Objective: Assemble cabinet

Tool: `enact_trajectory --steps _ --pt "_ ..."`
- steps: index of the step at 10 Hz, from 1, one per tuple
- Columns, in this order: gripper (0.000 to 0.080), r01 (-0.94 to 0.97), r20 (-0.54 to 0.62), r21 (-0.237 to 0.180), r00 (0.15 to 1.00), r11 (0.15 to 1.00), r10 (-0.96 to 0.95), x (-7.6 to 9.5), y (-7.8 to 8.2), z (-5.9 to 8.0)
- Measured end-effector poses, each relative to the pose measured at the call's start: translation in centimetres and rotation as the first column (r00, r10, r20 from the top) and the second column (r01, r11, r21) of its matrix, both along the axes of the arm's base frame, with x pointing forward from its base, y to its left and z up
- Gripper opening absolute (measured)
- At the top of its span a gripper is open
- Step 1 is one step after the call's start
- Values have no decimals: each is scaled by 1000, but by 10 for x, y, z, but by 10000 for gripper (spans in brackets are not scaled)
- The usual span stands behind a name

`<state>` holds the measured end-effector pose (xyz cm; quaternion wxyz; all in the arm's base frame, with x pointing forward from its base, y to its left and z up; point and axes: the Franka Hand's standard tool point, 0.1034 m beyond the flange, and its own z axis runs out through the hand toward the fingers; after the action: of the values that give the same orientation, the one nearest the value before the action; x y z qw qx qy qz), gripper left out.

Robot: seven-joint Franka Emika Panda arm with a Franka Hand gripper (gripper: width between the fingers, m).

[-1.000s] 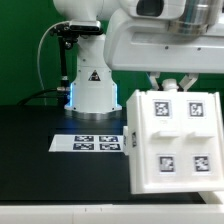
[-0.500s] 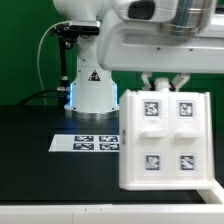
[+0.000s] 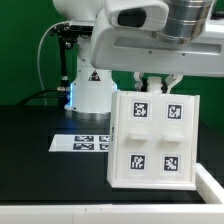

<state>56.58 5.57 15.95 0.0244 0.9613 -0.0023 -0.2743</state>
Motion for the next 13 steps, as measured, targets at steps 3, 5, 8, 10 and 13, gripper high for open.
enact_trajectory --steps 3,5,8,10,13 --pt "219 40 -24 -51 999 998 -42 25 2 -12" --pt "219 40 -10 -52 999 998 -41 28 3 -15" --pt "219 20 4 -53 1000 998 -20 30 16 -18" --pt "219 5 12 -48 1000 999 -5 31 24 -18" --pt "219 2 17 -39 1000 999 -1 33 25 -19"
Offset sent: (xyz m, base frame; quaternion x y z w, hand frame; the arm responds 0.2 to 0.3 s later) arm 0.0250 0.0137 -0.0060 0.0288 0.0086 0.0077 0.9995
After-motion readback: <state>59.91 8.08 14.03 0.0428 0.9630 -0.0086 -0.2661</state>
